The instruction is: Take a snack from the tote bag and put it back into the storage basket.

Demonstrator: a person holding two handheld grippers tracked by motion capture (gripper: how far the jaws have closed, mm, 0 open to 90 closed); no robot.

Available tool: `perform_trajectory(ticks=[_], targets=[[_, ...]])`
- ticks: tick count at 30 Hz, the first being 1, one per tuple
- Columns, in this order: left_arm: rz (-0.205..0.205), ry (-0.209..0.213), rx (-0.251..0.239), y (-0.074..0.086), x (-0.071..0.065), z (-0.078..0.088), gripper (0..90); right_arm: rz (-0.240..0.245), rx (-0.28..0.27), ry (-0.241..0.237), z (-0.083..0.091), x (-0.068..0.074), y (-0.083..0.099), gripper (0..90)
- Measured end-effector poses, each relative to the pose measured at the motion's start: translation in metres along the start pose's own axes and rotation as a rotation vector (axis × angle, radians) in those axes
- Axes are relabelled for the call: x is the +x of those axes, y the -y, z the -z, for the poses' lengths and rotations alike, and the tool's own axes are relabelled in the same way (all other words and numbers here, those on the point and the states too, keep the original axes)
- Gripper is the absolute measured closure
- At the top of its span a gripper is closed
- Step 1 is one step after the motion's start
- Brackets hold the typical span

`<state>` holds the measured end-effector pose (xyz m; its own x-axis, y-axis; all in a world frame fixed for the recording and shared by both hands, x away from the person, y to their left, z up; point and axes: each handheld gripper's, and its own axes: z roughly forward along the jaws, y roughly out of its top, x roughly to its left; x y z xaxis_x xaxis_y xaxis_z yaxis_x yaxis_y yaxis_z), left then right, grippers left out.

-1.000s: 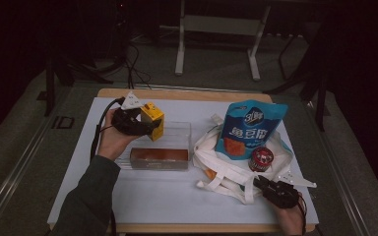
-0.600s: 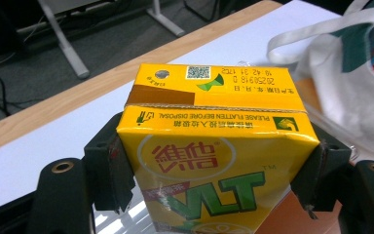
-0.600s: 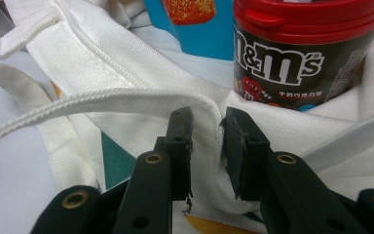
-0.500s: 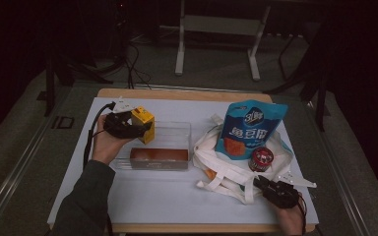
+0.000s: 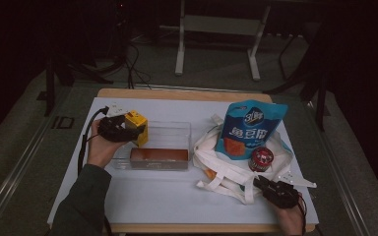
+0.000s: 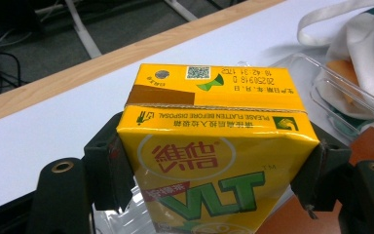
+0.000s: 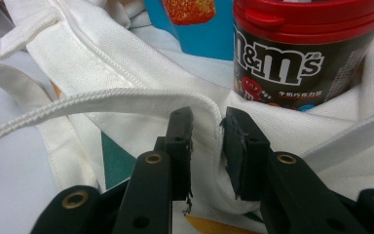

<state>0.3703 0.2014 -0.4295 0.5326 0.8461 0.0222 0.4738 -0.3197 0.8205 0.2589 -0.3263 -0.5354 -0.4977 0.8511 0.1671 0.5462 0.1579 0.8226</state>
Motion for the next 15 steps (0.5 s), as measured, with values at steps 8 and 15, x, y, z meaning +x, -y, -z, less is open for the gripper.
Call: perform_trajectory(ticks=[8, 15], targets=[[-0.002, -0.021, 0.02, 0.003, 0.0, -0.005, 28.9, 0.0, -0.001, -0.001, 0.0, 0.0, 0.0, 72.8], [0.01, -0.025, 0.045, 0.013, 0.001, -0.011, 28.8, -0.001, -0.001, -0.001, 0.0, 0.0, 0.0, 72.8]])
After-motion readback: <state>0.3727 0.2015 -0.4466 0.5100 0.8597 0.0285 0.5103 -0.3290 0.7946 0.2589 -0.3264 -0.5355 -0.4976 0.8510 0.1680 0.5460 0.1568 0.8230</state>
